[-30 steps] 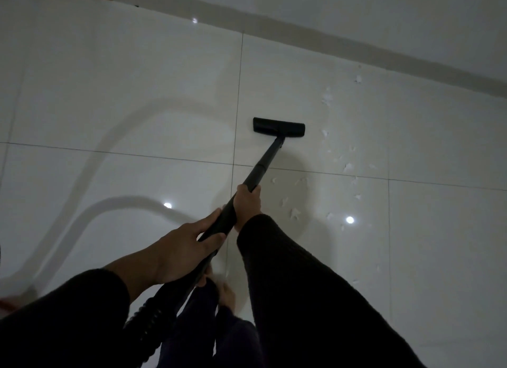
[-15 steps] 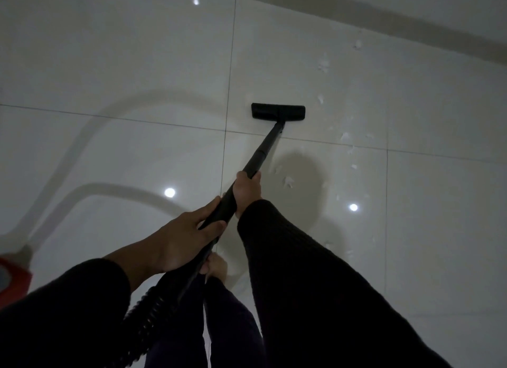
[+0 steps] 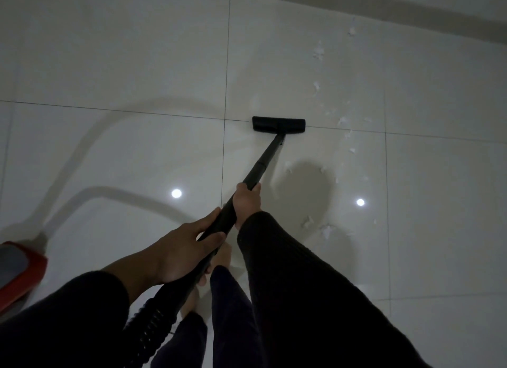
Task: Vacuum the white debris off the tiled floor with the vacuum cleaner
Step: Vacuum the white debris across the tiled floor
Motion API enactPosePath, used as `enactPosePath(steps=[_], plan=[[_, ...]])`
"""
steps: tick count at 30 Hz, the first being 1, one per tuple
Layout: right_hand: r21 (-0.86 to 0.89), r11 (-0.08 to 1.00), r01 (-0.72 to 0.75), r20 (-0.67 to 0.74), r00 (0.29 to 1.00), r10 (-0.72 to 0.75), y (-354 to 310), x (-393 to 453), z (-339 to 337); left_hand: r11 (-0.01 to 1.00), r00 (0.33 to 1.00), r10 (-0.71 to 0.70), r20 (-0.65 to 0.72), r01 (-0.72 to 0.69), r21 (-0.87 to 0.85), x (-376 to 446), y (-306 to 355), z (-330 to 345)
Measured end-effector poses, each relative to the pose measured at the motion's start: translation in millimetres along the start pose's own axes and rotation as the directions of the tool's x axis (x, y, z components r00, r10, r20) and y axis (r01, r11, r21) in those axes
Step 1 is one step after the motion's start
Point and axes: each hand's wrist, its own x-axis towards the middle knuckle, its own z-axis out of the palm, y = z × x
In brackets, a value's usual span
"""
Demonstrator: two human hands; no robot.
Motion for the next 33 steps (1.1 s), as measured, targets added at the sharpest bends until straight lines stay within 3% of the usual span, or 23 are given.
enactPosePath(steps=[22,33], plan=[[0.027,0.996,0.088,-0.069,0.994,-0.086,143,-40,-14,0.987,0.997,0.067,0.035,-0.071,0.146,-40,-129,55],[0.069,0.994,0.089,-0.049,0.995,-0.085,194,-66,-41,0.994,0.998,0.05,0.037,-0.053,0.095,-68,-164,98]])
